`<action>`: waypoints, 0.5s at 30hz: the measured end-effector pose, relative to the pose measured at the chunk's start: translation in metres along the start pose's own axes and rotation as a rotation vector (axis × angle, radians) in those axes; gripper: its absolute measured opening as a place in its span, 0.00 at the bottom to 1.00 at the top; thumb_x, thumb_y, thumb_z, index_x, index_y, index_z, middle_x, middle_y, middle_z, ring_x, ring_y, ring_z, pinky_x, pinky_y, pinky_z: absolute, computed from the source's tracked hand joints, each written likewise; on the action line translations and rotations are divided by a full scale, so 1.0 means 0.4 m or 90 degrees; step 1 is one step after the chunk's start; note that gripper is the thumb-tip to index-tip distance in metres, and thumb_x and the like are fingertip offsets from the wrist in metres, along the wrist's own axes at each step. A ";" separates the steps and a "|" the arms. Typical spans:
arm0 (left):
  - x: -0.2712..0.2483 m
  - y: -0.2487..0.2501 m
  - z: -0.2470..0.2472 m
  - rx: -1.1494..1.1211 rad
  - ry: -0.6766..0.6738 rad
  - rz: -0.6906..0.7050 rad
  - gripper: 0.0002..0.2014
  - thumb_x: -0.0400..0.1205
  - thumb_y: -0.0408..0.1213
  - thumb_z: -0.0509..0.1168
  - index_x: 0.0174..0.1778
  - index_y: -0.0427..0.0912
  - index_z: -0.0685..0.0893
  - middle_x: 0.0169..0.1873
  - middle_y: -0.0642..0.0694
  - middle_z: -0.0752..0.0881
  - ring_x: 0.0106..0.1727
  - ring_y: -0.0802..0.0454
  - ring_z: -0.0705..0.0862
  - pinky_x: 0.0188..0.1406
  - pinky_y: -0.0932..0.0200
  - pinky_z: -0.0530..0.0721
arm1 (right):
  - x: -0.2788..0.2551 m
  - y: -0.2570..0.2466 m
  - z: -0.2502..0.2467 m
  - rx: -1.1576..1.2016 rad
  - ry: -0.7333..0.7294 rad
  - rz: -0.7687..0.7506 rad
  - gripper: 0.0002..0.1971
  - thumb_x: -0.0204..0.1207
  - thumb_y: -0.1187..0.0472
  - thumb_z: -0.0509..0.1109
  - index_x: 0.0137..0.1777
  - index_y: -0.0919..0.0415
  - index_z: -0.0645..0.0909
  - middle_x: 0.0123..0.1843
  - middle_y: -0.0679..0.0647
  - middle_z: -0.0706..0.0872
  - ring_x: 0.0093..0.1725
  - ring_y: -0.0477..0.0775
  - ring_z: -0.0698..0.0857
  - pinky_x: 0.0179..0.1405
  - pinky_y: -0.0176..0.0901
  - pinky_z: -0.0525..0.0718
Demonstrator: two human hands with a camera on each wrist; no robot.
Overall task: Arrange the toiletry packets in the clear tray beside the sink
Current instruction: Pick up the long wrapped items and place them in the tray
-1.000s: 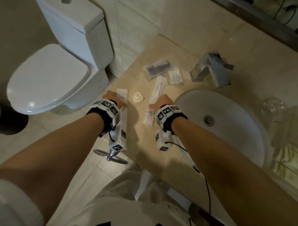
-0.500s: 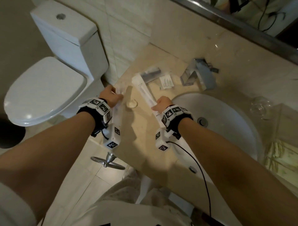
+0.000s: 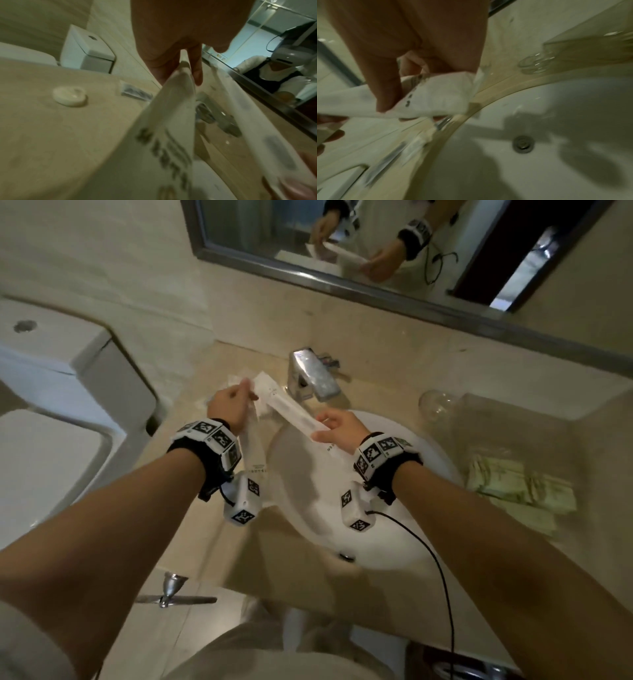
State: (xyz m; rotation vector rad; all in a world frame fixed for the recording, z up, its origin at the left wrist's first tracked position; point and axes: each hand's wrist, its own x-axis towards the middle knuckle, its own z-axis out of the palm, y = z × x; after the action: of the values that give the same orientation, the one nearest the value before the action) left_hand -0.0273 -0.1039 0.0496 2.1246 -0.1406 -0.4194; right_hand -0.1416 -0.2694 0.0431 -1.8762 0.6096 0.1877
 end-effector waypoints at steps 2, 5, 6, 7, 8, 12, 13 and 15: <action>-0.016 0.042 0.064 -0.046 -0.045 0.010 0.31 0.78 0.61 0.57 0.55 0.33 0.84 0.53 0.33 0.86 0.56 0.39 0.83 0.61 0.51 0.79 | -0.032 0.045 -0.058 -0.006 0.001 -0.002 0.19 0.73 0.71 0.72 0.64 0.71 0.77 0.52 0.56 0.82 0.50 0.53 0.81 0.43 0.35 0.78; -0.045 0.090 0.148 -0.062 -0.133 0.021 0.41 0.70 0.59 0.70 0.73 0.35 0.73 0.67 0.39 0.81 0.65 0.41 0.81 0.71 0.47 0.77 | -0.081 0.111 -0.133 -0.018 0.001 -0.001 0.13 0.73 0.70 0.72 0.57 0.63 0.78 0.50 0.55 0.83 0.47 0.53 0.82 0.42 0.36 0.78; -0.053 0.103 0.182 -0.065 -0.156 0.028 0.39 0.71 0.54 0.72 0.73 0.35 0.73 0.66 0.43 0.81 0.64 0.44 0.81 0.70 0.51 0.77 | -0.099 0.135 -0.160 -0.021 0.004 0.003 0.12 0.74 0.69 0.72 0.55 0.61 0.77 0.49 0.55 0.83 0.45 0.52 0.83 0.42 0.35 0.78; -0.058 0.112 0.215 -0.070 -0.178 0.036 0.33 0.72 0.49 0.73 0.71 0.36 0.76 0.62 0.47 0.82 0.62 0.46 0.82 0.66 0.54 0.78 | -0.116 0.156 -0.184 -0.025 0.007 0.011 0.11 0.74 0.69 0.72 0.53 0.60 0.77 0.49 0.55 0.84 0.42 0.50 0.83 0.43 0.35 0.79; -0.070 0.126 0.256 -0.077 -0.204 0.048 0.25 0.73 0.45 0.73 0.64 0.37 0.82 0.56 0.46 0.85 0.58 0.45 0.83 0.60 0.56 0.81 | -0.134 0.183 -0.216 -0.029 0.017 0.023 0.10 0.74 0.67 0.72 0.52 0.59 0.77 0.48 0.56 0.84 0.42 0.51 0.83 0.46 0.39 0.80; -0.126 0.184 0.370 -0.131 -0.264 0.072 0.05 0.75 0.38 0.71 0.43 0.42 0.86 0.34 0.51 0.83 0.41 0.50 0.81 0.39 0.62 0.79 | -0.205 0.277 -0.309 -0.034 0.015 0.096 0.05 0.74 0.60 0.73 0.44 0.59 0.80 0.43 0.55 0.87 0.43 0.52 0.84 0.50 0.38 0.82; -0.137 0.197 0.400 -0.152 -0.272 0.070 0.05 0.75 0.37 0.71 0.45 0.42 0.85 0.35 0.51 0.83 0.41 0.50 0.82 0.43 0.60 0.80 | -0.229 0.300 -0.331 -0.015 0.012 0.115 0.05 0.75 0.59 0.72 0.40 0.57 0.80 0.39 0.53 0.88 0.40 0.49 0.85 0.42 0.31 0.82; -0.149 0.218 0.448 -0.175 -0.283 0.072 0.03 0.76 0.36 0.71 0.39 0.44 0.84 0.35 0.50 0.83 0.40 0.51 0.82 0.48 0.54 0.81 | -0.271 0.343 -0.376 0.034 0.020 0.159 0.06 0.77 0.58 0.70 0.39 0.55 0.79 0.36 0.51 0.87 0.36 0.45 0.84 0.30 0.26 0.80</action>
State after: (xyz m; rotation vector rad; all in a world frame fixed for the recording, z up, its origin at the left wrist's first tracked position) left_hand -0.1402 -0.2784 0.0455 1.7189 -0.4302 -0.7925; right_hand -0.3257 -0.4077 0.0320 -1.7511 0.8616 0.3021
